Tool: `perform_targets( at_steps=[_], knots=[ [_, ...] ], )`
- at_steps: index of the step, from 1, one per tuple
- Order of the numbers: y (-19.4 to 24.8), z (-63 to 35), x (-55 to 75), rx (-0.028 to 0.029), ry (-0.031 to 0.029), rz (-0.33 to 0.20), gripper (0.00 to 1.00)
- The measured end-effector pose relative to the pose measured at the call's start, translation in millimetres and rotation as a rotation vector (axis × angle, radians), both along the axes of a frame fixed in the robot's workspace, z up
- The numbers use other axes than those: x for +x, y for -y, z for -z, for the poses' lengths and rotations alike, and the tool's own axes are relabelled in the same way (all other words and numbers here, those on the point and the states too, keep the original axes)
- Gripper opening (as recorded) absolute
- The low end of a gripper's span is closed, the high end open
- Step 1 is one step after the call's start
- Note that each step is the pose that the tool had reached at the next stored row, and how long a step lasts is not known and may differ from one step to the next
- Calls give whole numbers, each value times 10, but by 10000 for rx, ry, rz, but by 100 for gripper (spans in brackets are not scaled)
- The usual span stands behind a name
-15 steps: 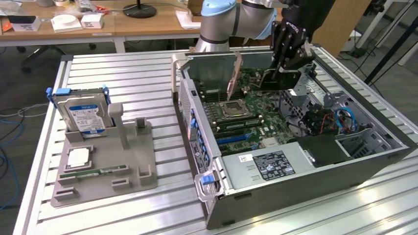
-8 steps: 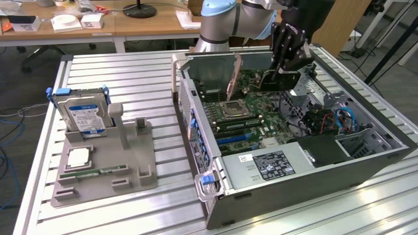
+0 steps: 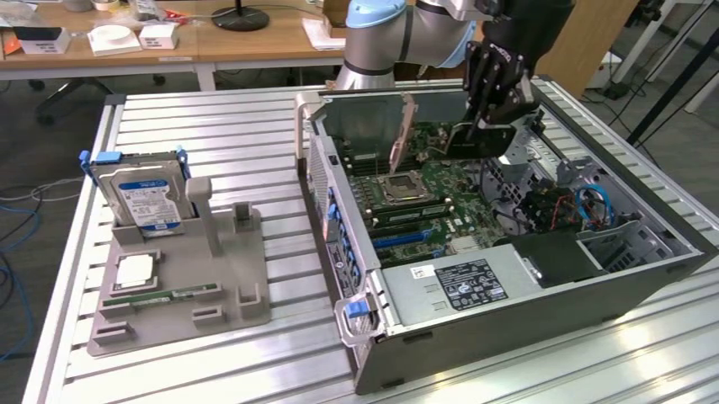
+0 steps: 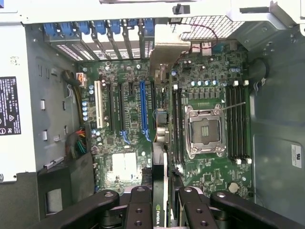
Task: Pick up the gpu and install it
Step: 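Insert the gpu into the slot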
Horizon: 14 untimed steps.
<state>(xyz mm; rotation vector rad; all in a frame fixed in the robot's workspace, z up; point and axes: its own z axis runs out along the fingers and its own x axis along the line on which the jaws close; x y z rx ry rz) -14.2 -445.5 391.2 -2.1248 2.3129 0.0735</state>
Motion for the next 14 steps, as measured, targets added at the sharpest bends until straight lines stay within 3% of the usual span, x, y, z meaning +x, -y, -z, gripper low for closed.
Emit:
perform_targets(
  at_steps=[14],
  knots=[
    [9, 124, -19, -1, 0, -40, 26]
  ],
)
